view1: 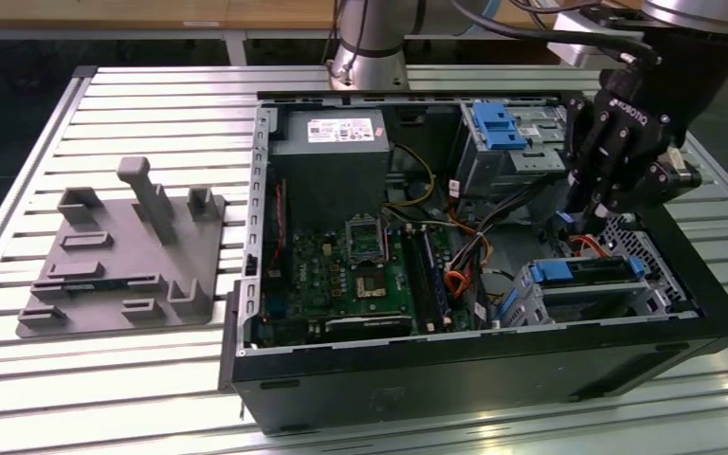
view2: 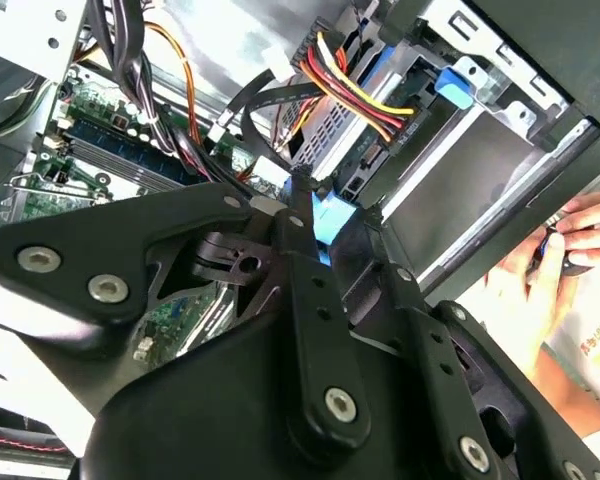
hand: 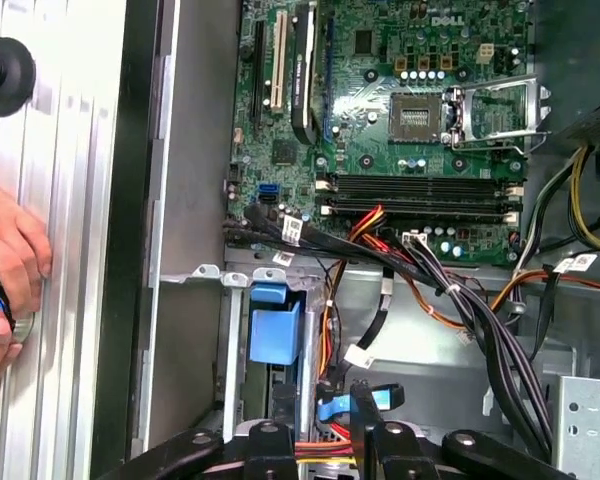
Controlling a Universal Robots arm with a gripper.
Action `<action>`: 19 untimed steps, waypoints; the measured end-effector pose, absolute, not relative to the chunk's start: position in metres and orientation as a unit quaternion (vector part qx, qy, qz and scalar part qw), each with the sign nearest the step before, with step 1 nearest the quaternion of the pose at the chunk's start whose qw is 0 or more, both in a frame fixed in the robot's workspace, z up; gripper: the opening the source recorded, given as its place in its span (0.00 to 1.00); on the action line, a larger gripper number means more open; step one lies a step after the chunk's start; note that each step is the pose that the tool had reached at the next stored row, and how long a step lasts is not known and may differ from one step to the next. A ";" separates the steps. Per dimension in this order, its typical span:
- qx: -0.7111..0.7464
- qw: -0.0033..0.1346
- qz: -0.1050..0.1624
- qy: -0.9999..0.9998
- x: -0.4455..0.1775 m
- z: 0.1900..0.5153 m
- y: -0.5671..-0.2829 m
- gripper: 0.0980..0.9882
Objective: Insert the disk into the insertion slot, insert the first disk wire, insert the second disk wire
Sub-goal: 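Insert the second disk wire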
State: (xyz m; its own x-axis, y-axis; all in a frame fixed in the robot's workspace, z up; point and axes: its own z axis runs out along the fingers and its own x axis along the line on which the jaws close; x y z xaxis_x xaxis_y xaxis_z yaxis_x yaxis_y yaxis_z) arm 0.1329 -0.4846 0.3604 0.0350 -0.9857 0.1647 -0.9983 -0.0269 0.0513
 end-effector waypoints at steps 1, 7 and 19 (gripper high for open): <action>0.715 0.075 0.042 -0.693 0.132 0.360 -0.485 0.29; 0.715 0.066 0.051 -0.694 0.124 0.360 -0.485 0.29; 0.713 0.081 0.071 -0.693 0.124 0.355 -0.483 0.29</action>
